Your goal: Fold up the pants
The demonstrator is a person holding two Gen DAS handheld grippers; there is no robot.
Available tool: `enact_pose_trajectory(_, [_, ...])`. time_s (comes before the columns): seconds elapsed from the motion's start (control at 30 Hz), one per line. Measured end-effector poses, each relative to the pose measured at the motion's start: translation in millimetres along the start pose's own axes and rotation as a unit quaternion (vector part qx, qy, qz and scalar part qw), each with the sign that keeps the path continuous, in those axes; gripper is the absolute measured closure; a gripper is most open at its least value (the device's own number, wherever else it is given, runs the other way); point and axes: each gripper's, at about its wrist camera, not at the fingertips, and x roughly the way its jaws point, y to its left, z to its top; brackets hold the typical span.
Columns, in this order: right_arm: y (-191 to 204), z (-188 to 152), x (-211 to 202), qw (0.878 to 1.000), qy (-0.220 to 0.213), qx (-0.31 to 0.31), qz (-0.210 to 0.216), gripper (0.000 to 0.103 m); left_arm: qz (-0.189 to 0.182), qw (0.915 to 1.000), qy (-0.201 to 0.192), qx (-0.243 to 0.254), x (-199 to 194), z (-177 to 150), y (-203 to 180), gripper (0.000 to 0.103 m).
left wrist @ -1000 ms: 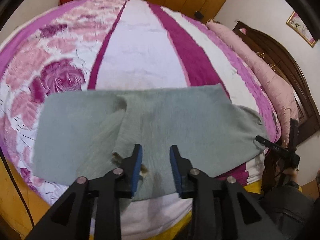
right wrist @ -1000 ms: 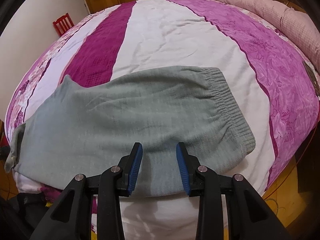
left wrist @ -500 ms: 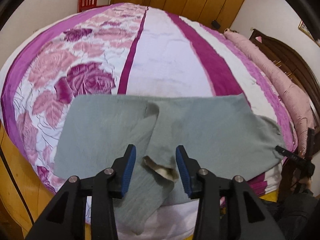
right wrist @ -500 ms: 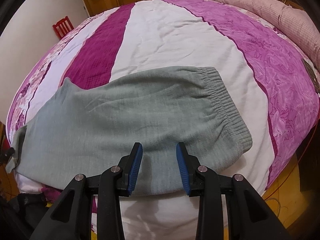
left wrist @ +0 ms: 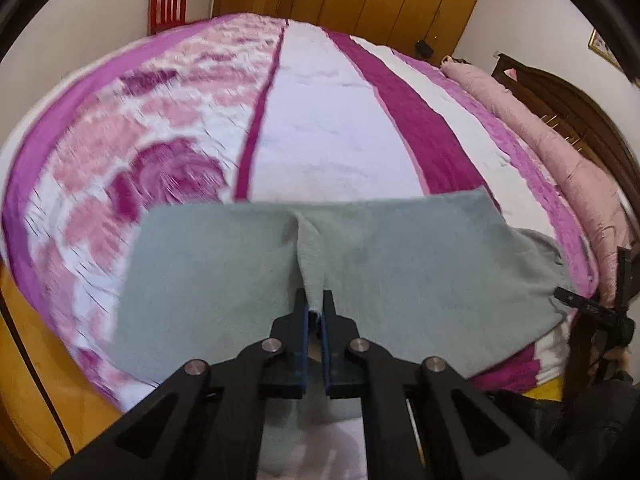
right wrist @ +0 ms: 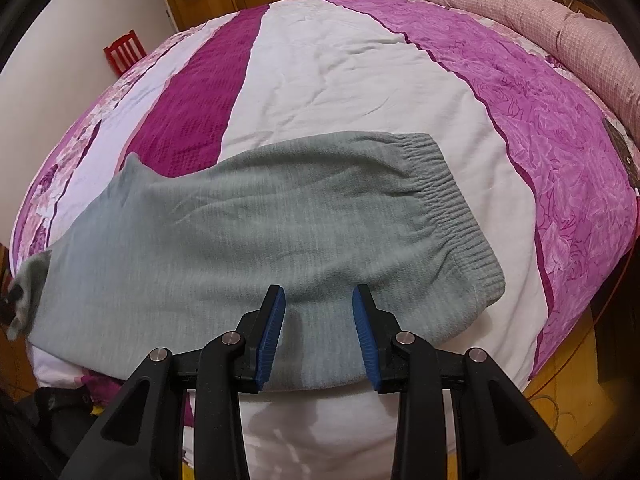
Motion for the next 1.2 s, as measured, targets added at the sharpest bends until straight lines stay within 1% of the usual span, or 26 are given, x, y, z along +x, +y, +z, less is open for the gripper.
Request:
enact_pose_trajectory(0.1, [4.1,2.0,1.5,1.0,0.003,-0.006,-0.001,0.067,0.025,0.9994,-0.021,0.006,-9.7,14.7,15.2,0.099])
enact_pose_trajectory(0.17, [9.0,4.3,1.8,1.0,0.006,-0.015,-0.001,0.067,0.052,0.9981,-0.033,0.009,-12.6,23.9,27.6,0.099])
enact_pose_trajectory(0.23, [18.6,10.1,2.1,0.999,0.005,-0.031,-0.001,0.067,0.072,0.9968,-0.034,0.008,-10.8,29.3,40.4,0.099])
enact_pose_trajectory(0.3, [30.3,18.5,1.6,0.999,0.004,-0.045,0.006,0.067,0.079,0.9964,-0.03,-0.001,-6.9,30.8,52.7,0.099])
enact_pose_trajectory(0.43, [61.6,38.8,4.0,0.996,0.003,-0.077,0.042,0.067,0.082,0.9963,-0.015,-0.021,8.0,26.5,71.4,0.099])
enact_pose_trajectory(0.57, [99.6,59.9,14.4,0.989,0.004,-0.119,0.087,0.066,0.087,0.9959,-0.003,-0.024,25.1,25.1,77.5,0.099])
enact_pose_trajectory(0.67, [126.3,77.1,27.2,0.984,-0.001,-0.152,0.095,0.062,0.088,0.9958,0.002,-0.026,32.1,25.0,79.8,0.099])
enact_pose_trajectory(0.73, [141.6,87.5,36.4,0.981,-0.003,-0.165,0.103,0.062,0.088,0.9958,0.003,-0.028,34.7,24.2,81.0,0.099])
enact_pose_trajectory(0.83, [159.1,101.0,50.7,0.976,0.007,-0.177,0.13,0.061,0.084,0.9959,0.004,-0.034,35.4,23.2,82.7,0.099])
enact_pose_trajectory(0.97, [179.5,107.3,68.4,0.969,0.019,-0.203,0.139,0.062,0.08,0.996,0.001,-0.041,34.5,22.5,83.6,0.099])
enact_pose_trajectory(1.0, [183.5,106.6,72.7,0.968,0.021,-0.211,0.136,0.071,0.08,0.996,-0.001,-0.04,33.5,22.9,83.0,0.099])
enact_pose_trajectory(1.03, [185.7,105.7,74.6,0.967,0.018,-0.216,0.134,0.083,0.079,0.9961,-0.004,-0.04,31.5,23.8,82.4,0.099])
enact_pose_trajectory(1.07, [186.2,104.6,74.2,0.967,0.009,-0.223,0.121,0.096,0.08,0.996,-0.009,-0.039,29.0,24.9,81.9,0.099])
enact_pose_trajectory(1.1, [185.4,104.0,72.2,0.967,-0.003,-0.226,0.114,0.096,0.079,0.996,-0.013,-0.039,26.6,26.3,82.3,0.099])
enact_pose_trajectory(1.2, [176.9,108.1,67.4,0.971,-0.018,-0.201,0.129,0.097,0.081,0.9958,-0.023,-0.037,21.8,33.0,82.7,0.099])
